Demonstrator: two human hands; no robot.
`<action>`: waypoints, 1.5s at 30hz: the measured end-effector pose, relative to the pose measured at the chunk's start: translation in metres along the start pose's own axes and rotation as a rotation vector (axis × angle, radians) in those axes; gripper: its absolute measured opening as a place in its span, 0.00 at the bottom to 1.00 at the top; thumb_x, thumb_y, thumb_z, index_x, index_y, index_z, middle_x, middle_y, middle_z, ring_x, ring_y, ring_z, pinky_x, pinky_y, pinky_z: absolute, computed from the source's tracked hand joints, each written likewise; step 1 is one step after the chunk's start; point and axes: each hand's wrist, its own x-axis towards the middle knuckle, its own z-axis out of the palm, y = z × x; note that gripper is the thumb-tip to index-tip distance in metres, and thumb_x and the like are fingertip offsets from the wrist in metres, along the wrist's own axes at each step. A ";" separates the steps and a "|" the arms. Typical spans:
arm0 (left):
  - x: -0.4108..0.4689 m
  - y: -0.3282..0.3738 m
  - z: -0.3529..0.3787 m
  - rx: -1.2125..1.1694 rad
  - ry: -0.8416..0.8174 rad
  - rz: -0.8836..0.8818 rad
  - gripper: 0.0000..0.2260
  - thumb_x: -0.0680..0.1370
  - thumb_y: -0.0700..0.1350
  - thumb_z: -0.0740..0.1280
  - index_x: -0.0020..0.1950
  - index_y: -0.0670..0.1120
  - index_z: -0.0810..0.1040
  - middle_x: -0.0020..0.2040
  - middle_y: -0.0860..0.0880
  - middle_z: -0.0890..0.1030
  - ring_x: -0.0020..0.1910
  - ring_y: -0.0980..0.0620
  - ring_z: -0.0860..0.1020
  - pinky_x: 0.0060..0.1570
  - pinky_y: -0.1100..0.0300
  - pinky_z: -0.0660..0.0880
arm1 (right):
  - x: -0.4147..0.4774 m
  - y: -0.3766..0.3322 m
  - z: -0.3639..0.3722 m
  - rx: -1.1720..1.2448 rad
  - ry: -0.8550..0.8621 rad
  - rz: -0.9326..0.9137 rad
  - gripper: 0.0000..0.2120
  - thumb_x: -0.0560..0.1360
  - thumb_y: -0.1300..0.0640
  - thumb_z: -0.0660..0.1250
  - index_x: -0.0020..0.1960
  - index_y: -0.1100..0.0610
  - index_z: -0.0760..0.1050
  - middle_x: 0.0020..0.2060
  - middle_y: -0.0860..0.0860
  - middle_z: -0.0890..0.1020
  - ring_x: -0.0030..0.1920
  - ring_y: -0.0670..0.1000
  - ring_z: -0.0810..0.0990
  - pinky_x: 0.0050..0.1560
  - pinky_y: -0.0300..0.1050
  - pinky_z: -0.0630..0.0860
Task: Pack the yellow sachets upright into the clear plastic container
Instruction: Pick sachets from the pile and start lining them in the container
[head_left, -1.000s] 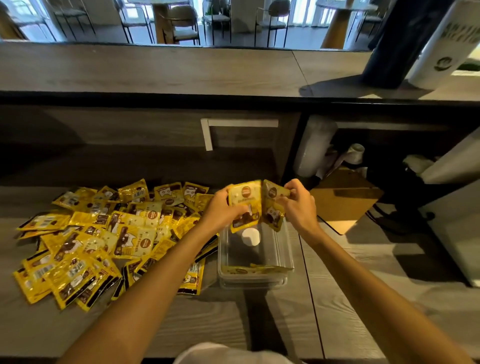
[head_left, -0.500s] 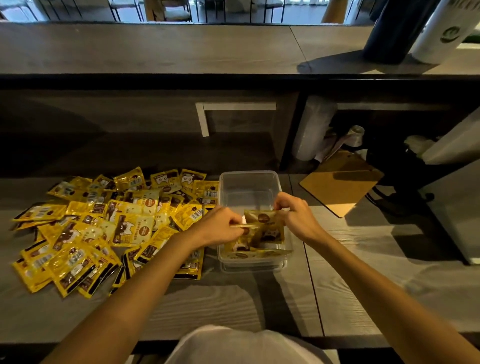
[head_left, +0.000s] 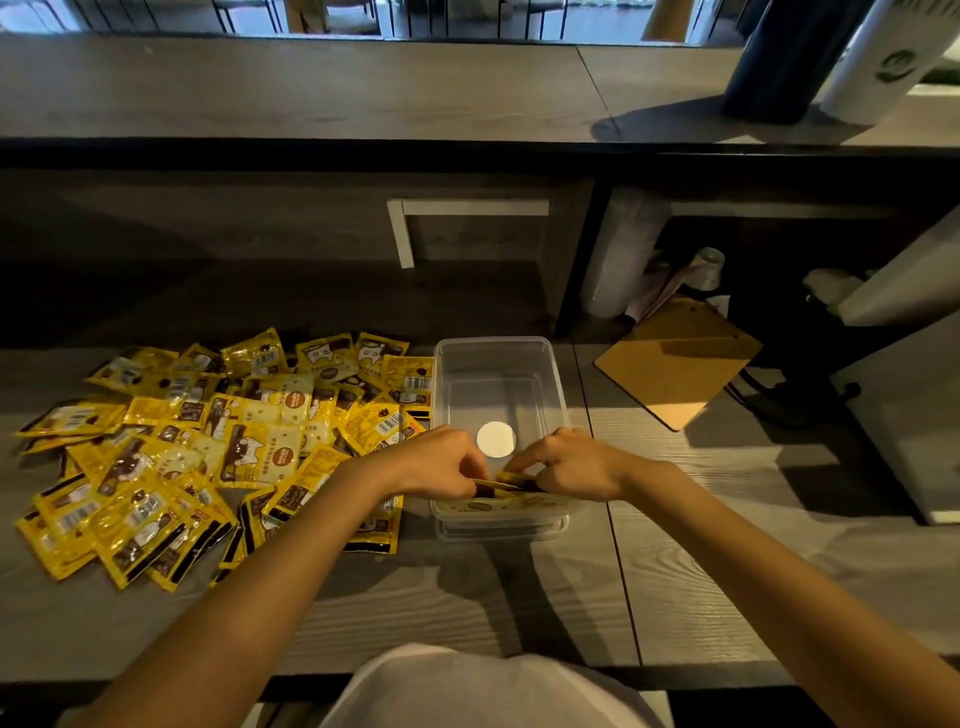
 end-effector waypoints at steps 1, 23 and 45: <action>-0.001 0.001 -0.002 -0.015 -0.015 -0.004 0.12 0.74 0.39 0.64 0.54 0.45 0.83 0.49 0.47 0.84 0.45 0.54 0.79 0.49 0.56 0.77 | -0.002 -0.001 -0.001 0.008 -0.010 0.007 0.19 0.76 0.62 0.56 0.66 0.55 0.73 0.64 0.55 0.77 0.63 0.55 0.74 0.63 0.47 0.69; -0.027 -0.024 -0.034 -0.253 0.624 -0.262 0.13 0.79 0.39 0.58 0.59 0.45 0.78 0.58 0.47 0.79 0.49 0.48 0.78 0.46 0.54 0.75 | 0.046 -0.039 -0.026 0.104 0.308 -0.033 0.17 0.77 0.54 0.56 0.55 0.60 0.79 0.51 0.59 0.82 0.48 0.56 0.79 0.51 0.51 0.75; -0.057 -0.111 0.025 0.054 0.219 -0.613 0.33 0.73 0.46 0.67 0.75 0.43 0.57 0.67 0.40 0.70 0.65 0.40 0.71 0.58 0.50 0.72 | 0.135 -0.119 0.033 -0.585 0.019 0.012 0.30 0.78 0.60 0.60 0.74 0.66 0.48 0.68 0.63 0.67 0.68 0.63 0.67 0.66 0.51 0.66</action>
